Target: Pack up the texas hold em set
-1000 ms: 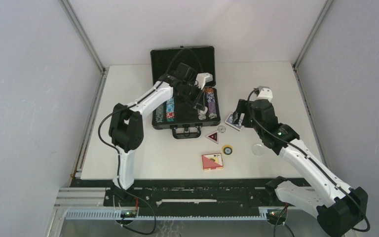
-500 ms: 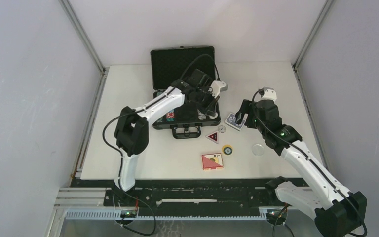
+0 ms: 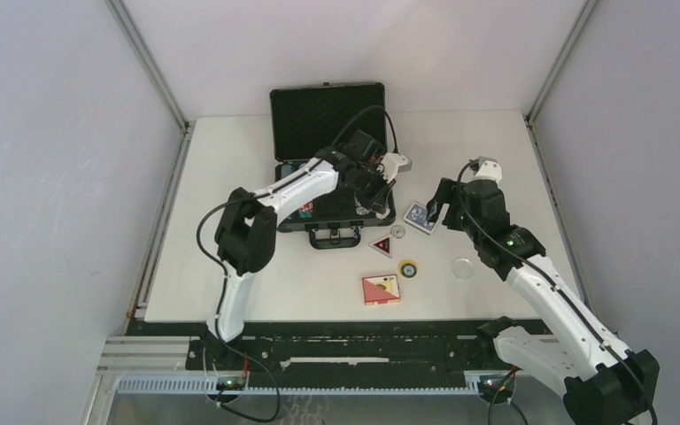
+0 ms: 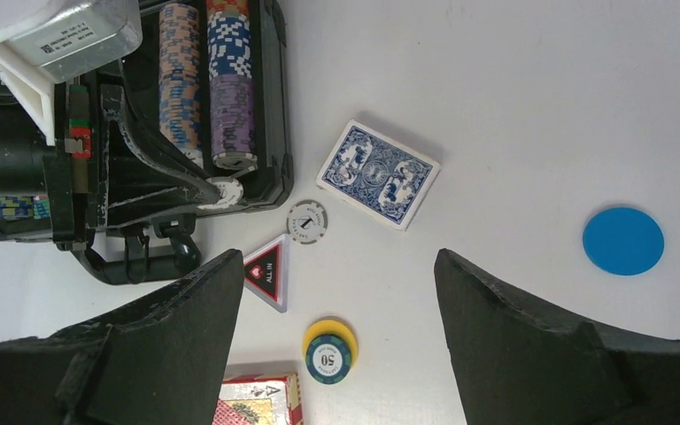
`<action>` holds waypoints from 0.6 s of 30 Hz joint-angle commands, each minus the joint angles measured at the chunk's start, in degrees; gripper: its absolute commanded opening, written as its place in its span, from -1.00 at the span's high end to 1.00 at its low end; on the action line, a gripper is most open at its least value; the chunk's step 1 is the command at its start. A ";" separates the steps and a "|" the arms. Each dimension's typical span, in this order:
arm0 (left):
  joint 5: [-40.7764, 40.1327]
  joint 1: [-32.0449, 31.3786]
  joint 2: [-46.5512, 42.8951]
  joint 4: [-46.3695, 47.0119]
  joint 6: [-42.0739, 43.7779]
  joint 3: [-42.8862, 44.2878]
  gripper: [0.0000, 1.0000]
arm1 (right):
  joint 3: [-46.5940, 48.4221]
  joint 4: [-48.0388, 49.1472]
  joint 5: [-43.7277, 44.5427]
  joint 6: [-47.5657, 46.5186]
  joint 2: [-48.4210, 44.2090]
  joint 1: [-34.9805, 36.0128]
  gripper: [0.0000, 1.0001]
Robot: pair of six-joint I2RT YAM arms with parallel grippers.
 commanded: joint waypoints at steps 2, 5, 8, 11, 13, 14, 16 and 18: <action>-2.54 0.21 1.10 0.56 2.59 5.67 1.00 | 0.00 2.13 -0.21 -0.74 -0.78 -0.83 -0.73; -3.36 0.22 1.93 0.20 2.82 6.69 1.00 | 0.05 1.99 -0.31 -0.93 -0.70 -1.13 -0.73; -3.94 0.20 2.39 0.02 3.14 6.96 1.00 | -0.14 2.03 -0.36 -1.17 -0.59 -1.25 -0.73; -4.38 0.18 2.66 -0.20 3.38 6.88 1.00 | -0.24 2.18 -0.52 -1.27 -0.46 -1.49 -0.73; -4.43 0.22 2.76 -0.40 3.53 6.74 0.99 | -0.35 2.33 -0.66 -1.27 -0.35 -1.57 -0.73; -4.54 0.22 2.80 -0.43 3.55 6.62 1.00 | -0.36 2.39 -0.77 -1.27 -0.26 -1.62 -0.73; -4.80 0.22 2.93 -0.43 3.56 6.32 1.00 | -0.28 2.53 -0.96 -1.26 0.00 -1.63 -0.73; -4.84 0.15 3.06 -0.44 3.56 6.12 1.00 | -0.29 2.56 -1.15 -1.25 0.31 -1.61 -0.73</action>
